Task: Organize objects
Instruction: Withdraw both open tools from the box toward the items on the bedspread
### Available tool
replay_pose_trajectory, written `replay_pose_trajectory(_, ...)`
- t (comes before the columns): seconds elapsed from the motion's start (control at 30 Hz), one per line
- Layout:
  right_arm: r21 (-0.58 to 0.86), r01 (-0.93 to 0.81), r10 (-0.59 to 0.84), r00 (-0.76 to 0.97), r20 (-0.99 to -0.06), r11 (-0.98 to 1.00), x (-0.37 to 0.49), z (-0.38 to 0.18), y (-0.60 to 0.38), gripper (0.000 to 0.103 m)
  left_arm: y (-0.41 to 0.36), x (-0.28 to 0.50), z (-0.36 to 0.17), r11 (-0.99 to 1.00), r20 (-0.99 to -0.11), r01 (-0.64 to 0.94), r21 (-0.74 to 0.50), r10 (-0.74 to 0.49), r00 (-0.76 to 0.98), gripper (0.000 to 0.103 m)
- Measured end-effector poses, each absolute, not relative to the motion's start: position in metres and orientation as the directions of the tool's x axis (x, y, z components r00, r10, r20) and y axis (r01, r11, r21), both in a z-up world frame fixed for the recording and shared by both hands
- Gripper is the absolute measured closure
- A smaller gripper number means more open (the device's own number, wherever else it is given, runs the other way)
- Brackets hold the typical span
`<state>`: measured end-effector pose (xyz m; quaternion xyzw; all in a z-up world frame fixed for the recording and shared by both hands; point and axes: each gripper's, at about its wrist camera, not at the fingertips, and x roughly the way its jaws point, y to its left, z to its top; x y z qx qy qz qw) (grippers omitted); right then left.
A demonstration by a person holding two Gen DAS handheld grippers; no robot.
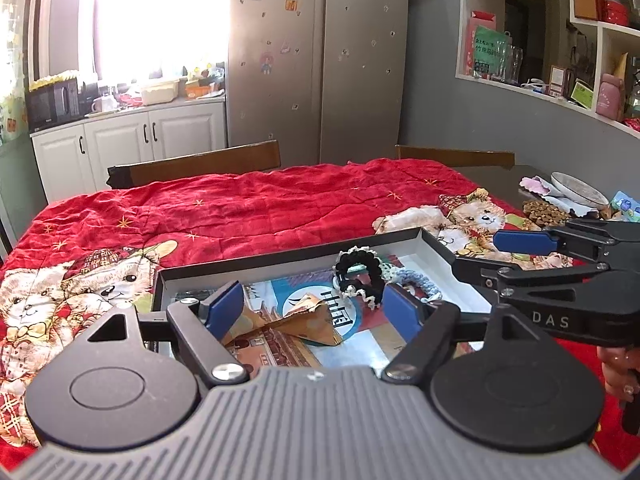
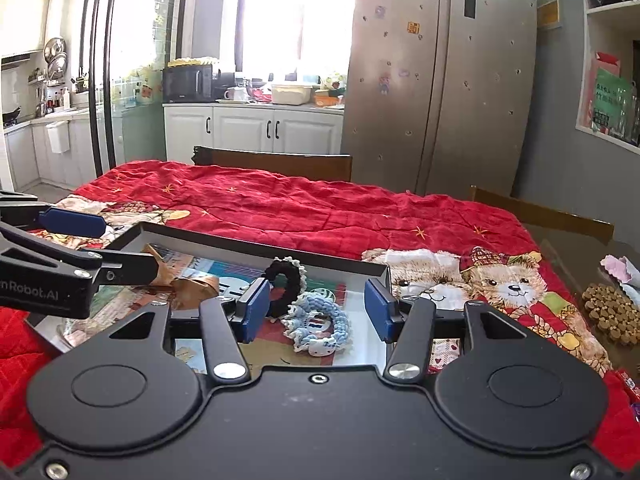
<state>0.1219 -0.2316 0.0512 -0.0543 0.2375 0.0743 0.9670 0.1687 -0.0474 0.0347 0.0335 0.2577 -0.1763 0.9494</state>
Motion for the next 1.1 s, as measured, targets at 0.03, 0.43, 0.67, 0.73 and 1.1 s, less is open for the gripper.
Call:
replay_pose_trajectory(0.03,-0.070,-0.172,0.120,0.876,-0.466,0.983,0.120,0.053,-0.231,0.052,-0.047,0.167,0.036,0.935,-0.499,0.354,-0.026,-0.319,0.806,0.018)
replay_pose_trajectory(0.43,-0.080,-0.195,0.140,0.886,-0.442,0.978,0.092,0.065,-0.230,0.049,-0.037,0.142,0.048,0.933,-0.467,0.359,-0.013,-0.323,0.823,0.017)
replay_pose_trajectory(0.67,-0.081,-0.194,0.140,0.889,-0.436,0.978,0.081,0.068,-0.233,0.046,-0.032,0.129,0.052,0.933,-0.455,0.360,0.002,-0.320,0.831,0.016)
replay_pose_trajectory(0.73,-0.084,-0.196,0.141,0.889,-0.436,0.977,0.077,0.069,-0.233,0.046,-0.031,0.125,0.053,0.933,-0.452,0.361,0.003,-0.321,0.832,0.016)
replay_pose_trajectory(1.1,-0.097,-0.203,0.141,0.886,-0.441,0.974,0.052,0.069,-0.236,0.046,-0.023,0.100,0.055,0.928,-0.439,0.373,0.021,-0.327,0.837,0.015)
